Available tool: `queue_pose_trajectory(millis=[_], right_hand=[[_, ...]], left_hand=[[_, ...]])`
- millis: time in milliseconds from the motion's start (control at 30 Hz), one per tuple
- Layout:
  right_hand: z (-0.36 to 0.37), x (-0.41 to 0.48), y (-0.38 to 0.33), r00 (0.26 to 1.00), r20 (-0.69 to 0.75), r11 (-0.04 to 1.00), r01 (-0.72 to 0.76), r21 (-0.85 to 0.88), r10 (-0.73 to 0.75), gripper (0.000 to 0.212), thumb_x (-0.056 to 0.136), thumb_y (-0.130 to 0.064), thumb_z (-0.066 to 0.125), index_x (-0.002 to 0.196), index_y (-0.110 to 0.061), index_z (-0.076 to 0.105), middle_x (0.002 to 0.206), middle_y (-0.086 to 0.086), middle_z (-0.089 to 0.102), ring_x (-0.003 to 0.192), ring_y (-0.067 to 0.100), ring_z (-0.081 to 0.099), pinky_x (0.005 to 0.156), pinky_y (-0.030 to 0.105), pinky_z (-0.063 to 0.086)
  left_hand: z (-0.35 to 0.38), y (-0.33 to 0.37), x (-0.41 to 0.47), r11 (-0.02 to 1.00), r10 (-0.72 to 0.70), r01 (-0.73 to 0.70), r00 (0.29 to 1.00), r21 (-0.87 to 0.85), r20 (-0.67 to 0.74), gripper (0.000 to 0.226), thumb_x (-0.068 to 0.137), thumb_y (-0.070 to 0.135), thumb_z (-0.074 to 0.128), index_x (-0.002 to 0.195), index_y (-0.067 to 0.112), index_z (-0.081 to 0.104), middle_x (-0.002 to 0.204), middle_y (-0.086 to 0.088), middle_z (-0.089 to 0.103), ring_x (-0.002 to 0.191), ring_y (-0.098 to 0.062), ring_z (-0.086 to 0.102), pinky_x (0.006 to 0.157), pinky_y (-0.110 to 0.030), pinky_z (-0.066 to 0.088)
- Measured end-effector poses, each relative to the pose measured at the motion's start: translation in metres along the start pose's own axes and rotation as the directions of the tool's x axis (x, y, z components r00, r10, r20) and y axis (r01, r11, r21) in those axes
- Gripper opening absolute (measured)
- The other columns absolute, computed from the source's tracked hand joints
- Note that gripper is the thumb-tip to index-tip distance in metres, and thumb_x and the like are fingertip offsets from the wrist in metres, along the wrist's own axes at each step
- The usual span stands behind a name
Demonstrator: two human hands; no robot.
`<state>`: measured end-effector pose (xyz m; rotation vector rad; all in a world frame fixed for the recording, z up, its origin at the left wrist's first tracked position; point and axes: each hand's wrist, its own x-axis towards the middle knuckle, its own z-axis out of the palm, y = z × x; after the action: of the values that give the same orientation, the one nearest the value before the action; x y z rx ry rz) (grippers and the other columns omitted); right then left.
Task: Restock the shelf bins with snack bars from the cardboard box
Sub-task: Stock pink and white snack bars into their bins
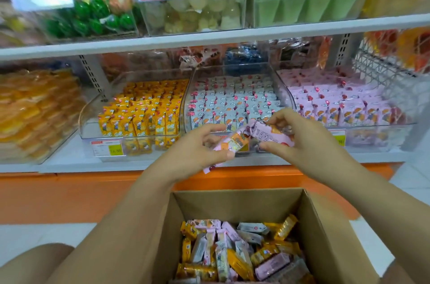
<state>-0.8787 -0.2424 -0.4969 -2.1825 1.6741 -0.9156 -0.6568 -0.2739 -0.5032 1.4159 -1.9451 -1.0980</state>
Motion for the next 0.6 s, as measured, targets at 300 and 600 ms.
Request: queue_pose_trajectory(millis=[300,600], right_hand=[[-0.025,-0.002,0.017,0.997,0.075,0.999,0.003,0.046,-0.006,0.04,0.093,-0.02,0.057,0.13,-0.03,0.047,0.124,-0.015,0.047,0.106,-0.001,0.039,0.08,0.001,0.03],[-0.067,-0.007,0.059,0.955,-0.205,0.976,-0.2,0.087,0.214,0.049,0.079,-0.037,0.069,0.122,-0.015,0.058,0.126,-0.001,0.059,0.111,0.011,0.052,0.087,0.017,0.034]], left_hand=[[0.004,0.044,0.027,0.966,0.204,-0.146,0.936,0.211,-0.286,0.047,0.079,0.037,0.074,0.121,0.035,0.052,0.103,0.019,0.055,0.094,0.001,0.051,0.071,-0.007,0.034],[0.047,0.095,0.075,0.928,0.372,-0.335,0.869,0.165,-0.328,0.038,0.082,0.032,0.073,0.116,0.029,0.056,0.11,0.017,0.057,0.103,-0.001,0.048,0.073,-0.002,0.034]])
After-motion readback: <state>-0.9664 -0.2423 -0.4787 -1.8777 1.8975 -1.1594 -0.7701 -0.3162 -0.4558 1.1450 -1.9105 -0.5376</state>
